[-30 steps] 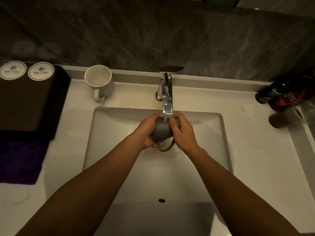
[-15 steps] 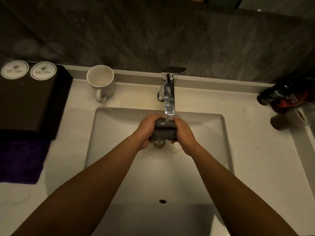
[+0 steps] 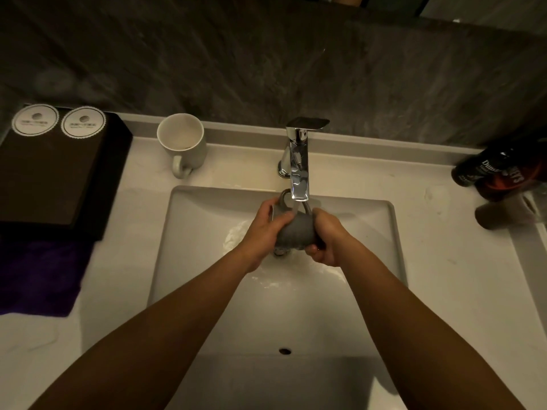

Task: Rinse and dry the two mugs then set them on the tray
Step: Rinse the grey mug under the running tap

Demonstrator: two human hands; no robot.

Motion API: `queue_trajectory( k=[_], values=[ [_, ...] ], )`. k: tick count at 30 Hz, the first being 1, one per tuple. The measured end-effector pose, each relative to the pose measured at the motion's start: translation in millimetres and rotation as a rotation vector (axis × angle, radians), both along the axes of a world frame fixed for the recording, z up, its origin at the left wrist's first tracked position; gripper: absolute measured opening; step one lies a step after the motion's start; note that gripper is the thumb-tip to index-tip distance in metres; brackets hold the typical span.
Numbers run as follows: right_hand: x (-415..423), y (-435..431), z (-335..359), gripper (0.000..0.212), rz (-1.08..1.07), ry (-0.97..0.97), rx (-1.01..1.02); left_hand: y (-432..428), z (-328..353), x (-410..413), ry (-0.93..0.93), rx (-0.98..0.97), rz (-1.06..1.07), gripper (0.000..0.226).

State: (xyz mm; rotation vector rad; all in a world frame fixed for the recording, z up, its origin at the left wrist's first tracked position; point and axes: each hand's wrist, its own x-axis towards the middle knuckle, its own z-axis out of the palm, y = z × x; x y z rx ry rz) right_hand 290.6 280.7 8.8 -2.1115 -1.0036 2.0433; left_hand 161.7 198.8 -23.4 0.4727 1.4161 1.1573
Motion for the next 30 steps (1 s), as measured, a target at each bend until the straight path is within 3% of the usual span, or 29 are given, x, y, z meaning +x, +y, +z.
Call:
queue_trajectory(
  k=[4,9,12,16,22,25,28,30],
  values=[
    [12,-9,3,0.063,0.216,0.041,0.14,2,1,-10,-0.065,-0.106,0.003,0.048],
    [32,-15,1,0.03,0.523,0.041,0.764,1,4,-31,-0.187,-0.263,-0.191,0.05],
    [46,-14,-4,0.039,0.57,0.116,0.864,1,6,-43,-0.276,-0.321,-0.243,0.044],
    [54,-11,-8,0.048,0.829,0.057,1.018,2,14,-55,-0.371,-0.398,-0.293,0.044],
    [49,-14,1,0.028,1.116,0.065,1.313,-7,16,-65,-0.556,-0.494,-0.283,0.061],
    [40,-25,5,0.021,1.136,0.091,1.359,-12,12,-66,-0.494,-0.48,-0.155,0.053],
    [31,-40,2,0.023,1.021,0.018,1.372,-20,13,-69,-0.501,-0.423,-0.079,0.046],
    [22,-51,-3,0.014,0.927,-0.023,1.357,-26,15,-75,-0.396,-0.352,0.026,0.038]
  ],
)
